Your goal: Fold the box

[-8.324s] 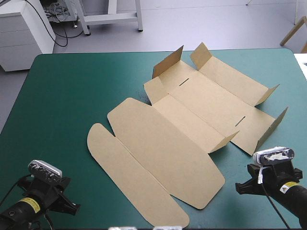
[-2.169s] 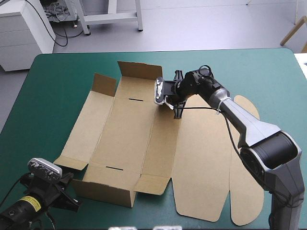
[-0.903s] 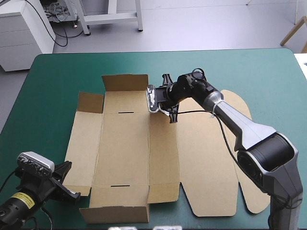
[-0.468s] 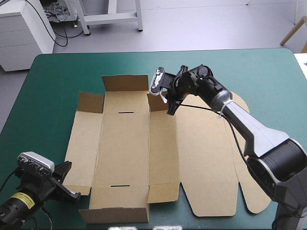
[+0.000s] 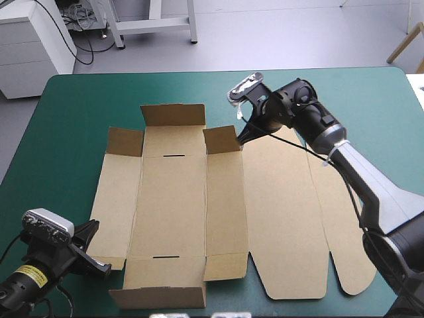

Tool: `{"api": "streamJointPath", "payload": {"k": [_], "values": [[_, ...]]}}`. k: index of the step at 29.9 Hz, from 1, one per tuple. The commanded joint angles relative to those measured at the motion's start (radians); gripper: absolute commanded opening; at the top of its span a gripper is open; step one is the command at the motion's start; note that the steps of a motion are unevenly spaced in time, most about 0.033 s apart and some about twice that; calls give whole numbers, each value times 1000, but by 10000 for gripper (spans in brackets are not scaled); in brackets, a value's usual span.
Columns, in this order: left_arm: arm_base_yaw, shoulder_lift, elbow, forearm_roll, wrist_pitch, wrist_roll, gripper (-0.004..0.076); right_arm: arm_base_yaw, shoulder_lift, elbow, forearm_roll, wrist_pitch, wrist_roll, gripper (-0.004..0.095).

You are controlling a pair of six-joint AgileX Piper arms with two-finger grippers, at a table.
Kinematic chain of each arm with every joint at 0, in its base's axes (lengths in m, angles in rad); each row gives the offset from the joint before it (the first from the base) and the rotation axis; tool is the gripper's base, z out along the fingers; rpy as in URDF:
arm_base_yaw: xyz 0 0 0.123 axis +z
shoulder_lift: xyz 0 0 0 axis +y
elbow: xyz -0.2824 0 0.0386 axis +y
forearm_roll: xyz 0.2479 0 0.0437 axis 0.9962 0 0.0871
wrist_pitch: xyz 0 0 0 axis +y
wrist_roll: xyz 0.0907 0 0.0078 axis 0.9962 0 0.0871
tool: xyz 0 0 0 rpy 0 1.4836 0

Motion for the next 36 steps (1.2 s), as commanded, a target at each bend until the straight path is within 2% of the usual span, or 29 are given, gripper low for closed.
{"api": "streamJointPath", "payload": {"k": [1, 8, 11, 16, 22, 26, 31, 36], "values": [[-6, 9, -36, -2, -78, -5, -10, -58, -92, -32, -7, 4, 127, -14], [-6, 9, -36, -57, -78, -5, -10, -152, -149, -30, 79, 161, 157, -14], [-6, 9, -36, -59, -78, -5, -10, -155, -185, -15, 81, 173, 157, -14], [-6, 9, -36, -59, -68, -5, -10, -157, -271, 105, 83, 111, 157, -14], [-6, 9, -36, -59, -47, -5, -10, -165, -434, 379, 81, -26, 157, -14], [-6, 9, -36, -87, -44, -22, -10, -165, -546, 532, 95, -55, 157, -14], [-6, 39, -36, -92, -61, -162, -10, -165, -665, 679, 114, -112, 157, -14], [-6, 136, -46, -97, -61, -217, -10, -165, -761, 778, 112, -134, 146, -14]]}}
